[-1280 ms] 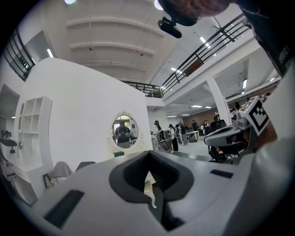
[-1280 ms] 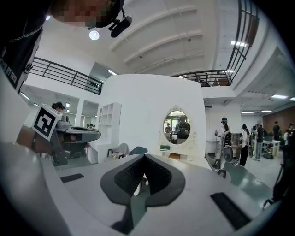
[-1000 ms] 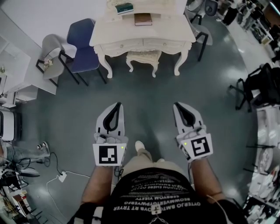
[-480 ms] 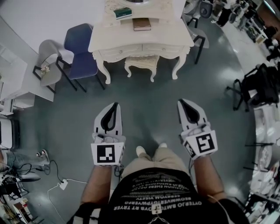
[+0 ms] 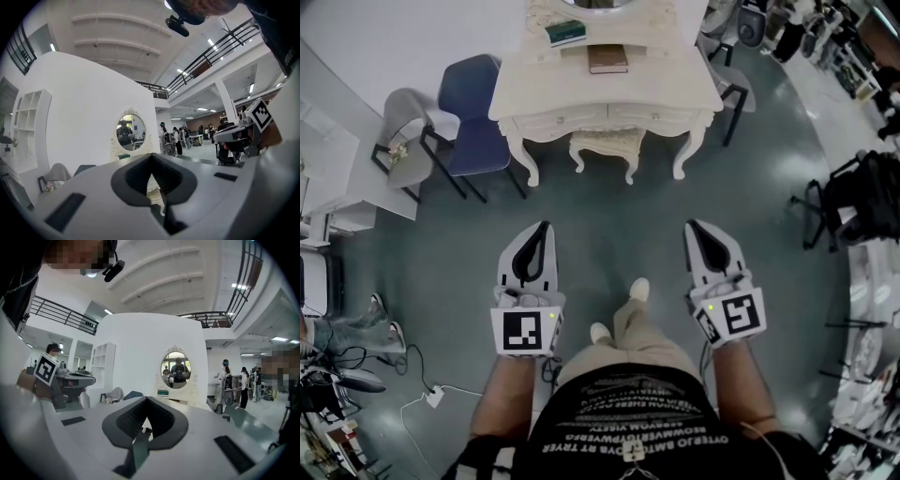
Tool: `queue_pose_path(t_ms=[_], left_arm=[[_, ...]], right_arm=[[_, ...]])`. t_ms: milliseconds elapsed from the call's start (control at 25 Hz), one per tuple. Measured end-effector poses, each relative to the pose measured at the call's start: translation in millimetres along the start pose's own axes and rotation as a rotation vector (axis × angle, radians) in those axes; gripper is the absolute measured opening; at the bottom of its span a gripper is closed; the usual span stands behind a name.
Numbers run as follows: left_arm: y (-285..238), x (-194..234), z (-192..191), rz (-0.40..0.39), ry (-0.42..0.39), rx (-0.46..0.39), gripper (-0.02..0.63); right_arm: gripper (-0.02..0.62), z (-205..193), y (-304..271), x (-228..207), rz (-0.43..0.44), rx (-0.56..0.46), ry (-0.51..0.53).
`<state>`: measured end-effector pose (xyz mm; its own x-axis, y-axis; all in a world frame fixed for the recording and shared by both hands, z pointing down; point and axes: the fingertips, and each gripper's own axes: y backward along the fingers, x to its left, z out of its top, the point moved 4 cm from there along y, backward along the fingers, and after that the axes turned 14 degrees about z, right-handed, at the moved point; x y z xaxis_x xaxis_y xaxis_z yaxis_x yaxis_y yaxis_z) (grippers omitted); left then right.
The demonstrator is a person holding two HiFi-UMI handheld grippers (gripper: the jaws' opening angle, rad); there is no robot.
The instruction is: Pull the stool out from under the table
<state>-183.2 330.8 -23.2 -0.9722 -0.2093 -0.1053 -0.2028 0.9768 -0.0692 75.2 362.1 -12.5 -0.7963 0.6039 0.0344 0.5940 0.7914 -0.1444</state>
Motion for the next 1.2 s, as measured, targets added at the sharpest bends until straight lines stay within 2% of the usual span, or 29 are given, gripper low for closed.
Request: queue_pose_path(t_ms=[280,720,880,1200], left_arm=[[-56.8,-10.1,6.7,0.021,-0.007,0.006,0.003],[-145.8,-22.7,6.5,0.060,0.042,0.022,0.003],[-170.1,-26.6,3.8,0.070,-0.001,0.038,0.003],[-207.4,-37.6,1.9,0.132,-0.027,0.068,0.003]], right_arm=[[0.002,-1.7,-35.4,-49.2,0.029,0.010,-0.011],[0.002,-7.9,-89.3,-126.4,0.073,0.037,-0.036],[0.002,-8.9,-105.4,-148.5,0.106,0.036,-0.044],[0.002,-20.0,-130.4,-192.9,0.176,0.037,-0.067]])
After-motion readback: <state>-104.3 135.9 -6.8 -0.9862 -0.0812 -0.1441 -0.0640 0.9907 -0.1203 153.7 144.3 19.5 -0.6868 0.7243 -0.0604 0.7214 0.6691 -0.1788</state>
